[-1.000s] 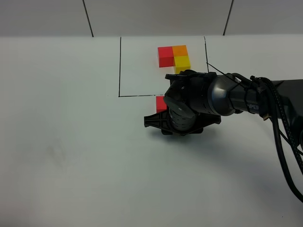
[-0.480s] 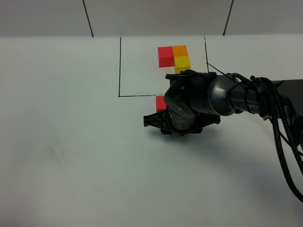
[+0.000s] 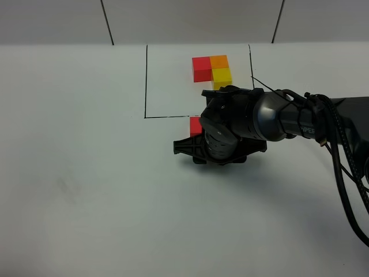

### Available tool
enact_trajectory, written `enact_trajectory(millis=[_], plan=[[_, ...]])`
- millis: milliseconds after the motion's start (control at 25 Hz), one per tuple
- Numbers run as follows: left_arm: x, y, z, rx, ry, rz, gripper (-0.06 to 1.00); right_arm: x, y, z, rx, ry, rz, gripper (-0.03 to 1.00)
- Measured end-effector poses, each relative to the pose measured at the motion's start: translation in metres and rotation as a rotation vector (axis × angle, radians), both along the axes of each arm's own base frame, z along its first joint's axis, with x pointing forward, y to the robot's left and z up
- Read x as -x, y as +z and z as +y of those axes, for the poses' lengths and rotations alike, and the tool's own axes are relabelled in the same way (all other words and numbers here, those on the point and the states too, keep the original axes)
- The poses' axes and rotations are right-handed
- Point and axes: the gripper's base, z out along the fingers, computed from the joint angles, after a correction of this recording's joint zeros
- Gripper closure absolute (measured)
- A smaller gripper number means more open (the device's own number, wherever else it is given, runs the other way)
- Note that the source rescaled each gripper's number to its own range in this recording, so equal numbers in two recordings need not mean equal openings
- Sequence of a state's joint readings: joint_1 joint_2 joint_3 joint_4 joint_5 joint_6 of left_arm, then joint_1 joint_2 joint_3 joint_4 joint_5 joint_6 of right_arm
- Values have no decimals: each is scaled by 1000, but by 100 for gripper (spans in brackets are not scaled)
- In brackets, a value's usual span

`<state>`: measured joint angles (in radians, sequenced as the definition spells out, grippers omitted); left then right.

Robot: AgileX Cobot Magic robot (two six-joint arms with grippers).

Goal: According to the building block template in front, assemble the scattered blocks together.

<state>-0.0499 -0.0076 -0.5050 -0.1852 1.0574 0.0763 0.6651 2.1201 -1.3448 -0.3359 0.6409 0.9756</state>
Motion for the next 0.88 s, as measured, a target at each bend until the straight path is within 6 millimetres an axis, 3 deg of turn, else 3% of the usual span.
enact_trajectory(millis=[240, 440, 560, 680, 880], plan=[[0, 0, 0, 0, 0, 0, 20, 1, 0, 1, -8, 14, 6, 64], [0, 0, 0, 0, 0, 0, 20, 1, 2, 2, -20, 25, 8, 25], [0, 0, 0, 0, 0, 0, 20, 1, 15, 3, -44, 41, -17, 4], [0, 0, 0, 0, 0, 0, 20, 4, 34, 4, -87, 63, -38, -2], [0, 0, 0, 0, 0, 0, 20, 6, 68, -1, -163, 131, -61, -3]])
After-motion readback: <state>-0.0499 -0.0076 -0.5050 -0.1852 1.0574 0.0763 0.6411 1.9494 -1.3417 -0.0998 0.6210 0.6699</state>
